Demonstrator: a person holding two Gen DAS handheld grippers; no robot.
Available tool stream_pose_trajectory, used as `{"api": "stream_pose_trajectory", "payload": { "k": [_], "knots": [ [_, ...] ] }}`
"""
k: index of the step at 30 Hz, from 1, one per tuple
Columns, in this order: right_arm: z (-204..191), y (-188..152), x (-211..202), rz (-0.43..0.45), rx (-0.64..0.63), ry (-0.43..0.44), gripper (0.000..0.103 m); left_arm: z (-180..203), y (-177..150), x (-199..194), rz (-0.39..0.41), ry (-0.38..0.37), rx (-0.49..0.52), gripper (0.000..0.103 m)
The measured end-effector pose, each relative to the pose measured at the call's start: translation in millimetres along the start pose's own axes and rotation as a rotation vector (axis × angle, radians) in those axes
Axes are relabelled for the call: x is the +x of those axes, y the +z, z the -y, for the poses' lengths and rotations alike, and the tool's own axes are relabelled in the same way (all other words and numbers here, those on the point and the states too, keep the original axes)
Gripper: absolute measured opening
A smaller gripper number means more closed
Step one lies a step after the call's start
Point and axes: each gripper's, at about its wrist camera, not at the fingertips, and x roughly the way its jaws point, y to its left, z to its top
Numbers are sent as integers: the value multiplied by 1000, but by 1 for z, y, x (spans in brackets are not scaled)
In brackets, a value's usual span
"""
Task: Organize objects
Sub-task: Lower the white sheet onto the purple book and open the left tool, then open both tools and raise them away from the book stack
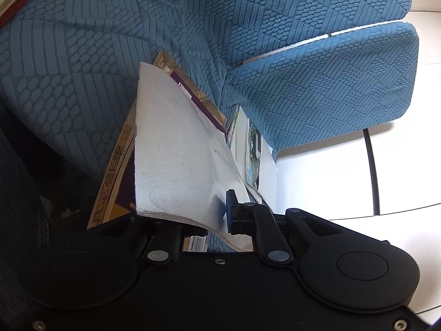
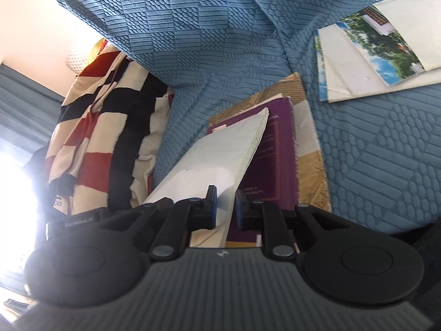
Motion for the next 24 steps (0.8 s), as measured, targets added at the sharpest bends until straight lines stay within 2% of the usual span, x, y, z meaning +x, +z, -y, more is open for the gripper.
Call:
{"api": "stream_pose_trajectory", "payload": {
  "k": [3, 8, 10, 12, 14, 16, 18, 20, 24],
  "knots": [
    [9, -4, 0, -4, 34, -5, 17, 0, -5, 6, -12, 33, 24, 14],
    [16, -6, 7, -20, 40, -92, 16, 0, -12, 13, -37, 184, 84, 14],
    [19, -7, 6, -19, 51, -87, 17, 0, -15, 11, -41, 196, 86, 21],
    [18, -6, 4, -8, 38, -106, 18, -1, -18, 7, -37, 229, 90, 40],
    [15, -5, 3, -3, 20, -125, 18, 1, -21, 1, -29, 274, 120, 42],
    [13, -4, 4, -4, 10, -132, 18, 3, -23, -7, -27, 311, 140, 51],
    [9, -4, 7, -9, -9, -146, 27, 6, -25, -16, -18, 357, 157, 63],
    [3, -5, 12, -10, -36, -163, 45, 7, -24, -21, -5, 419, 181, 66],
    [-9, -10, 22, -9, -91, -182, 46, 8, -23, -34, 28, 505, 199, 68]
  ]
}}
